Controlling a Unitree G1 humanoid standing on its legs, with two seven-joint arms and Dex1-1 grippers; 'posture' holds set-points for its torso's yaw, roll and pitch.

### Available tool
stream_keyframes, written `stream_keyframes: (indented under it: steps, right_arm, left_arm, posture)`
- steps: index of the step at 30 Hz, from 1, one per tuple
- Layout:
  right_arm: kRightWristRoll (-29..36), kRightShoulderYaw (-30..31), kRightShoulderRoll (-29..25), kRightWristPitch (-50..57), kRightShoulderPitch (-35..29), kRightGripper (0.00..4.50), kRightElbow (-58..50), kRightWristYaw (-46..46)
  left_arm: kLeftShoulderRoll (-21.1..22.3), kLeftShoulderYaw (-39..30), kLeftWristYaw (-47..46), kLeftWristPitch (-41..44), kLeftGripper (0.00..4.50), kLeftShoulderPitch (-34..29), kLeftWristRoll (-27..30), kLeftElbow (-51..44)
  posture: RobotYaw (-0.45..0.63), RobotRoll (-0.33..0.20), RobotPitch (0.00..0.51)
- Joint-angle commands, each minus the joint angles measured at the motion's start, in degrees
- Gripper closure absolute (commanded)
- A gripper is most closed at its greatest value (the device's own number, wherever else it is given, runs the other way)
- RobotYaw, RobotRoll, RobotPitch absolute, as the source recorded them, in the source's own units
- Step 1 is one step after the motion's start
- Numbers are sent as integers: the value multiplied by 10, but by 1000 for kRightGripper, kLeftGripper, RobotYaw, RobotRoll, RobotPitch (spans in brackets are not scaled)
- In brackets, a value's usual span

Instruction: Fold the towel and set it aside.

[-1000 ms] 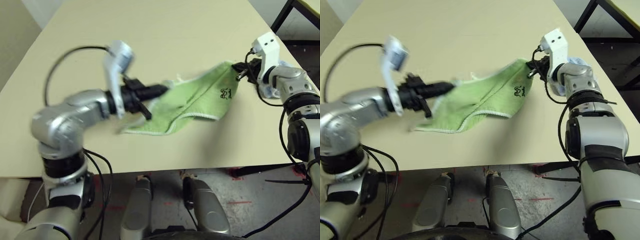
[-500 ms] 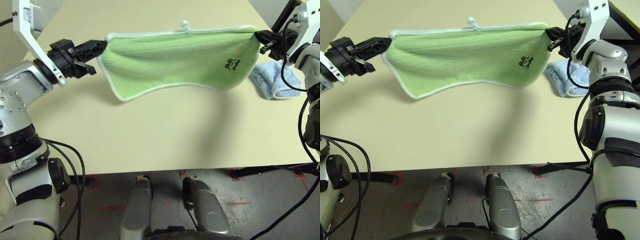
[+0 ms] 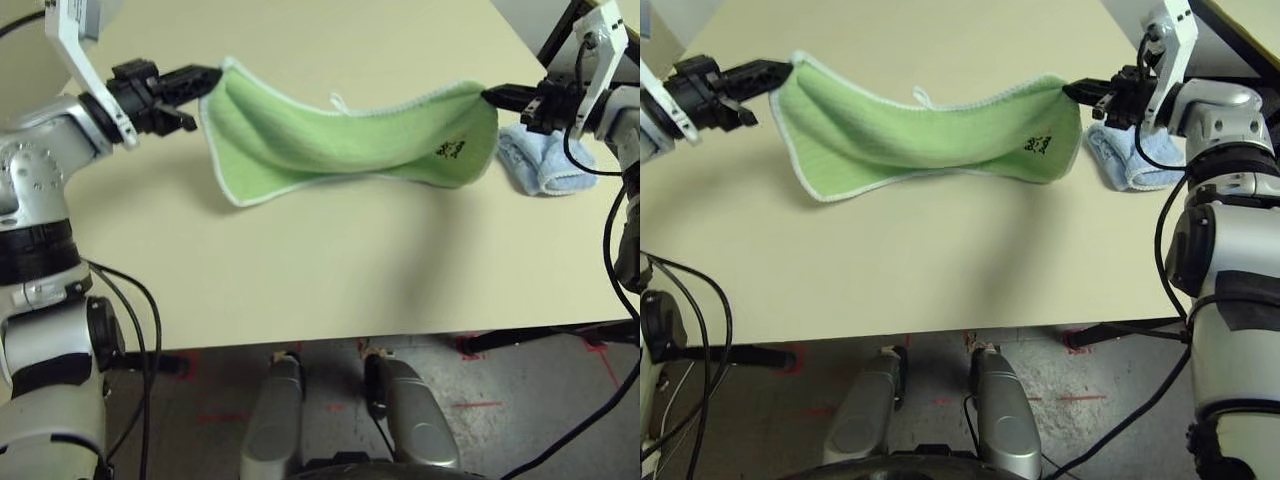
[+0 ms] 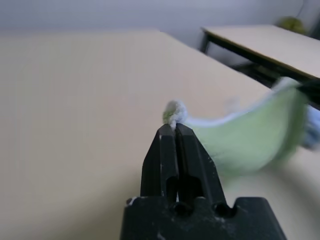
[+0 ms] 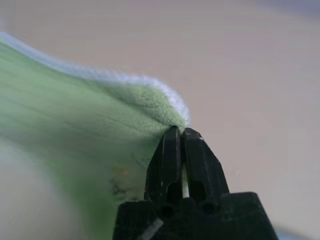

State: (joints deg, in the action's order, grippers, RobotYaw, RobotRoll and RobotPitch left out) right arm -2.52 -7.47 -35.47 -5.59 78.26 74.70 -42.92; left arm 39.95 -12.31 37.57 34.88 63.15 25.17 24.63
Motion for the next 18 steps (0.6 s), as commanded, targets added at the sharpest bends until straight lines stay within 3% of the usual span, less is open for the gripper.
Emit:
stream_keyframes:
  steps: [1, 3, 5, 9, 14, 18]
  right_arm:
    - [9, -28, 0, -41, 42, 4500, 7, 118]
    - [23, -43, 0, -54, 53, 4500, 9, 128]
    - [29, -47, 0, -53, 43, 4500, 10, 91]
    - [42, -44, -2, -44, -34, 4500, 2, -54]
    - [49, -21, -15, -35, -148, 4500, -34, -236]
    - [53, -9, -26, -23, -198, 4500, -63, -313]
  left_arm:
    - [-5, -9, -41, -153, 4450, 56, -56, 107]
    - [-5, -20, -50, -212, 4450, 66, -65, 136]
    - [-5, -22, -24, -193, 4450, 29, -48, 103]
    - [1, -5, 45, -66, 4450, -171, 19, -116]
    - [-2, -9, 22, 22, 4450, -372, 51, -322]
    - [-12, -15, -1, 80, 4450, -450, 81, -409]
  posture:
    - [170, 0, 75]
    - [172, 0, 73]
    - [175, 0, 75]
    - [187, 0, 88]
    - [188, 0, 106]
    - [182, 0, 120]
